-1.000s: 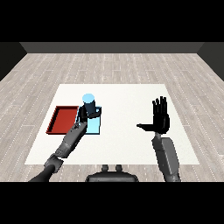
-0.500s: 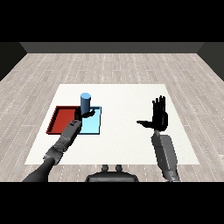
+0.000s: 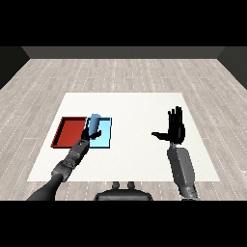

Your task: Pick the blue can and put it in the blue box

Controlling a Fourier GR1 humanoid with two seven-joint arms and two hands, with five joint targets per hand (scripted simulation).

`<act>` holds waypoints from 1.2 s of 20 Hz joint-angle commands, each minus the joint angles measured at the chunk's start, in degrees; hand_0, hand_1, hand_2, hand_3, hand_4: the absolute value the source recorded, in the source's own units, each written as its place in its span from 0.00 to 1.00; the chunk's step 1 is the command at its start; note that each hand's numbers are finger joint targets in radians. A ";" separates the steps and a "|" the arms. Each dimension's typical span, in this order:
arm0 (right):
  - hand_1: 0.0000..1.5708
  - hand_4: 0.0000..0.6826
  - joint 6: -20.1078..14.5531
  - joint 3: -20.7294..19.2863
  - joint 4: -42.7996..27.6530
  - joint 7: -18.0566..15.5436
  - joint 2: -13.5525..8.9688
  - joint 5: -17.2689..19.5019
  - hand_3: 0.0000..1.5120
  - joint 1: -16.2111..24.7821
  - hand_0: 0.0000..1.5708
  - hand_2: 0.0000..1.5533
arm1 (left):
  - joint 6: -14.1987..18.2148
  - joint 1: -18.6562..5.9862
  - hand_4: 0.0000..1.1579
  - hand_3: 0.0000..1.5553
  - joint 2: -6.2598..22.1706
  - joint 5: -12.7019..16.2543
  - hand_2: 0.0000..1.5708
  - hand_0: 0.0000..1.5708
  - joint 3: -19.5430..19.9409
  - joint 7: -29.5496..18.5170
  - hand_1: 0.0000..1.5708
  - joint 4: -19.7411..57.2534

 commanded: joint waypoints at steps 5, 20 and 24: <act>0.00 0.00 2.48 -0.59 0.45 -1.57 -0.34 -0.38 0.00 1.03 0.00 0.00 | -5.01 1.73 0.54 0.00 0.52 -1.80 0.26 0.23 -0.40 -1.62 0.23 3.72; 0.00 0.00 4.42 -1.00 0.51 -2.00 1.09 -2.10 0.00 -0.18 0.00 0.00 | 11.07 -0.49 0.00 0.00 0.52 2.31 0.00 0.00 6.38 -17.43 0.00 -7.66; 0.00 0.00 5.03 -0.26 0.47 -3.03 0.70 -0.72 0.00 0.68 0.00 0.00 | 1.16 2.72 0.00 0.00 -1.50 4.74 0.00 0.00 8.39 -28.83 0.00 -17.09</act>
